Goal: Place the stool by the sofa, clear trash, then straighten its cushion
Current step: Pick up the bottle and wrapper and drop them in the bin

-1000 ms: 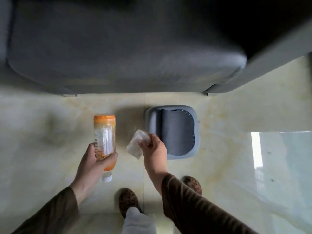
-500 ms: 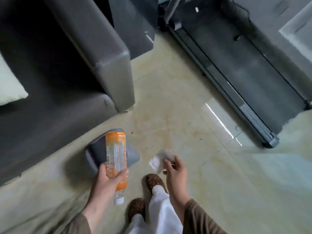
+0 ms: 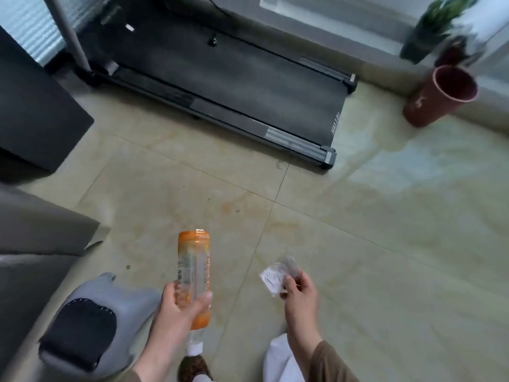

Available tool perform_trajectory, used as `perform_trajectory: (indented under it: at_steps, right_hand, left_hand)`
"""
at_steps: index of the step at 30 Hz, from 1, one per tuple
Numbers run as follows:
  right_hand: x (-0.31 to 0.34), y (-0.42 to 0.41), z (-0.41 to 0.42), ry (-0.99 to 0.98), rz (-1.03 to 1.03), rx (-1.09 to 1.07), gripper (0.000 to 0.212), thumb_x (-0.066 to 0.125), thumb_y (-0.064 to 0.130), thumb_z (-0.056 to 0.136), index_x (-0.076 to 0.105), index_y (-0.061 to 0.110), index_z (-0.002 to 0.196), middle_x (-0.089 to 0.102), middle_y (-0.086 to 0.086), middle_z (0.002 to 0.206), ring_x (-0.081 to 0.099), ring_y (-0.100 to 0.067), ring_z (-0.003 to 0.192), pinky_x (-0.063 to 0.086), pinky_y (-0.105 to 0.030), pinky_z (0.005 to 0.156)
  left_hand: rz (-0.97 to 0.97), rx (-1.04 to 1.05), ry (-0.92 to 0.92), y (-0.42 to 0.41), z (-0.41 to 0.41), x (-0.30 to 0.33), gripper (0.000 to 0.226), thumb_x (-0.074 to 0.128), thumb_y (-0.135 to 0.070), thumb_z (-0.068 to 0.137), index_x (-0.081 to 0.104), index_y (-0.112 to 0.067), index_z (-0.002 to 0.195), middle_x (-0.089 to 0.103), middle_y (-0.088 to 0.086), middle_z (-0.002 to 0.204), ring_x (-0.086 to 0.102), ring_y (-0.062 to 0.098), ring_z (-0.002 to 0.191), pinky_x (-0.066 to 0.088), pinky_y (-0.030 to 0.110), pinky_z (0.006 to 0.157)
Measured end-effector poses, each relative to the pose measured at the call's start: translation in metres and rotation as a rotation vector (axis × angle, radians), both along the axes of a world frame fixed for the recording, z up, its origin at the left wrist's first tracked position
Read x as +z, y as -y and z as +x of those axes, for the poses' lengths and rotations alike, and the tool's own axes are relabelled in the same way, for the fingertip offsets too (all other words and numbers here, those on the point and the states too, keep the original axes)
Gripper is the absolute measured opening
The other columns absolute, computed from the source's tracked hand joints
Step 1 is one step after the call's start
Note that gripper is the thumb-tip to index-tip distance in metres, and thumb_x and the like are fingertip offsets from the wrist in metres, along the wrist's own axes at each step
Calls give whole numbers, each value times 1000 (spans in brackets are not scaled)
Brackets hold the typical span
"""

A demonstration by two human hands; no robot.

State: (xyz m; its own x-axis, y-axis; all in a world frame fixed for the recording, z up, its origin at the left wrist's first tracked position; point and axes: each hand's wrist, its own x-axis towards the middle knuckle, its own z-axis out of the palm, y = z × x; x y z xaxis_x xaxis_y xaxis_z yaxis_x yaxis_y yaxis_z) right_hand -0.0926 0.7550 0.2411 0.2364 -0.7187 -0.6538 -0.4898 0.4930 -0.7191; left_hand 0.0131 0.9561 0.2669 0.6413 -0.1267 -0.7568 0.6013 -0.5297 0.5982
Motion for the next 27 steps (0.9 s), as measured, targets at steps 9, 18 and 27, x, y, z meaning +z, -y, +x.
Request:
perform_trajectory:
  at_steps: [9, 18, 27]
  right_hand:
    - [-8, 163, -77, -12, 15, -221, 22, 57, 0, 97, 71, 15, 89, 70, -4, 80, 60, -20, 72, 47, -36, 68]
    - [-15, 304, -92, -6, 16, -392, 21, 59, -3, 96, 63, 18, 95, 69, -6, 87, 62, -16, 72, 49, -27, 62]
    - [-23, 443, -62, 14, 18, -477, 16, 60, -2, 96, 64, 14, 94, 68, -7, 87, 60, -17, 74, 48, -27, 63]
  left_hand:
    - [51, -150, -39, 188, -40, -8, 63, 94, -40, 67, 62, -24, 119, 79, 9, 116, 79, 33, 104, 58, 57, 103]
    - [39, -281, -57, 350, -44, -19, 63, 89, -32, 83, 58, -18, 136, 76, 8, 125, 75, 29, 111, 60, 50, 99]
    - [54, -437, -53, 516, -5, -24, 49, 89, -37, 82, 63, -28, 122, 79, 1, 115, 78, 25, 104, 62, 53, 96]
